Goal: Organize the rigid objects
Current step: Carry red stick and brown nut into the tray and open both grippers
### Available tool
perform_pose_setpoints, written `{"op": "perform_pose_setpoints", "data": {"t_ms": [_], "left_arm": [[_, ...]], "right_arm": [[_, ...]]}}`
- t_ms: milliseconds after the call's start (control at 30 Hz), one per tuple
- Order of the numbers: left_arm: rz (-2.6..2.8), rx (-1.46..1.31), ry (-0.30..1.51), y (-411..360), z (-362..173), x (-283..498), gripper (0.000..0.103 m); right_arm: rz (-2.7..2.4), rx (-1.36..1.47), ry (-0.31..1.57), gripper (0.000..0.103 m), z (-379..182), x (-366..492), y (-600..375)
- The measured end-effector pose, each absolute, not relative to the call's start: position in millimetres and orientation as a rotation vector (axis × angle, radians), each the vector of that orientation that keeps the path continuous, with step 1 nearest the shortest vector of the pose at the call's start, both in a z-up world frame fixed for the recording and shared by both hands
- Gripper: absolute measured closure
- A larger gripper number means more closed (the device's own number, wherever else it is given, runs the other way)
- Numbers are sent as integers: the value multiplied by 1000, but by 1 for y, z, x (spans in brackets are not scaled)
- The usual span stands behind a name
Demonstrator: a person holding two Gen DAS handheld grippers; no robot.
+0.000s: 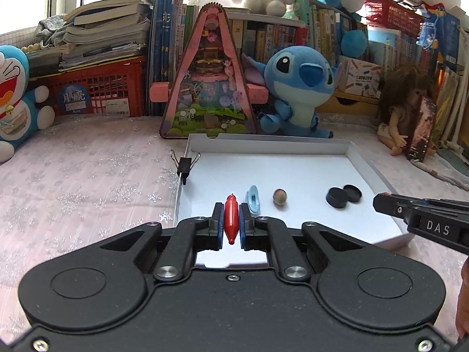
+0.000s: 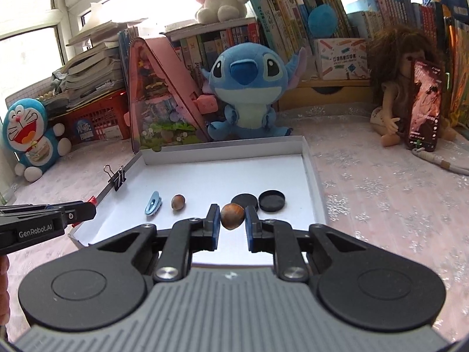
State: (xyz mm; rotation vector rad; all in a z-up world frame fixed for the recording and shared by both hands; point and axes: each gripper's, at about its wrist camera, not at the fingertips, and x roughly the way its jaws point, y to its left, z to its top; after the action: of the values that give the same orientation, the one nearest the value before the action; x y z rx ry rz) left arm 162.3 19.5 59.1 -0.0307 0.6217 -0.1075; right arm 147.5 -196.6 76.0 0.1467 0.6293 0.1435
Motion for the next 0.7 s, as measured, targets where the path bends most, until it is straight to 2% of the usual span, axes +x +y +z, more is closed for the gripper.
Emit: {"op": "perform_pose_setpoints", "data": {"t_ms": [700], "left_arm": [[-35,-28,721,8,30,231,94]], "right_arm": [[144,161,717,81,54,215,-175]]}}
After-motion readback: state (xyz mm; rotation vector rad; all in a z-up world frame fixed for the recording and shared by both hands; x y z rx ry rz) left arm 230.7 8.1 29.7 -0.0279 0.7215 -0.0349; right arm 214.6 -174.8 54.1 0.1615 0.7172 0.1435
